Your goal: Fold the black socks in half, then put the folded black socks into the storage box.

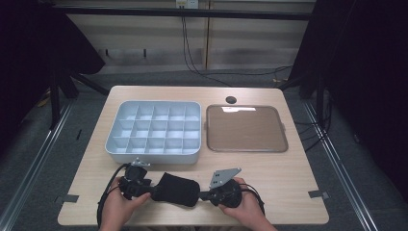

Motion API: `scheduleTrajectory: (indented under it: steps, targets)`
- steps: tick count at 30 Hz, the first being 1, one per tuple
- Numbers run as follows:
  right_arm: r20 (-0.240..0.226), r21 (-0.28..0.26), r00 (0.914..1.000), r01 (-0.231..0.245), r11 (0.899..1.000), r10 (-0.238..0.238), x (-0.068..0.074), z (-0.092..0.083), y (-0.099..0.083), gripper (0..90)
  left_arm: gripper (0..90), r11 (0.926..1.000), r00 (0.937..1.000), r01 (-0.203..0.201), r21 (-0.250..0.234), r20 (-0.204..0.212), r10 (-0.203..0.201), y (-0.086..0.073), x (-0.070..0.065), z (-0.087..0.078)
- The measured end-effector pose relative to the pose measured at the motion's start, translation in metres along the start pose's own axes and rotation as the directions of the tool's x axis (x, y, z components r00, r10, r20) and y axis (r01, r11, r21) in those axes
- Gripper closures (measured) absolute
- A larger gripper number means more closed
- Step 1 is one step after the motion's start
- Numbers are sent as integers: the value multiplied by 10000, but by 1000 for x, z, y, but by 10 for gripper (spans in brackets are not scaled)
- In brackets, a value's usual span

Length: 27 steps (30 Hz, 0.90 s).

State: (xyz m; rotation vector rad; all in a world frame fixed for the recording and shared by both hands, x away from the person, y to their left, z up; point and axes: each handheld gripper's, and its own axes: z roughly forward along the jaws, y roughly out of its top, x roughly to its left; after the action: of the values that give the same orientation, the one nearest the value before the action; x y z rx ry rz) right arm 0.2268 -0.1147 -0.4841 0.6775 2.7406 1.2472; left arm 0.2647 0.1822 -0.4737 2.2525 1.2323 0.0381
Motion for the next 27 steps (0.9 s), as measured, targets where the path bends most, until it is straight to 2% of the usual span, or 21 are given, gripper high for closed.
scheduleTrajectory:
  steps: [4,8,14,15,17,27]
  targets:
    - [-54,157,10000,12,9999,-11,0,5,-1,900,521,9996,9999,-153,233,-19,154,0,-3,3]
    - [-49,342,10000,57,9994,-55,2,10,0,900,545,9996,9999,-114,258,-80,116,0,-4,4]
    - [-13,220,10000,31,9998,-31,-1,8,0,900,603,9989,9998,-203,419,-26,204,2,-4,5]
    - [-46,-1,9999,-108,9999,108,-4,4,0,900,609,9988,9998,-190,445,-10,191,2,-5,5]
    - [-23,-82,9999,-157,9998,157,-5,2,0,900,640,9988,9998,-147,467,109,142,2,-5,5]
    - [-151,187,9997,-178,9997,181,-6,7,-2,900,734,9984,9998,-134,548,134,127,5,-8,5]
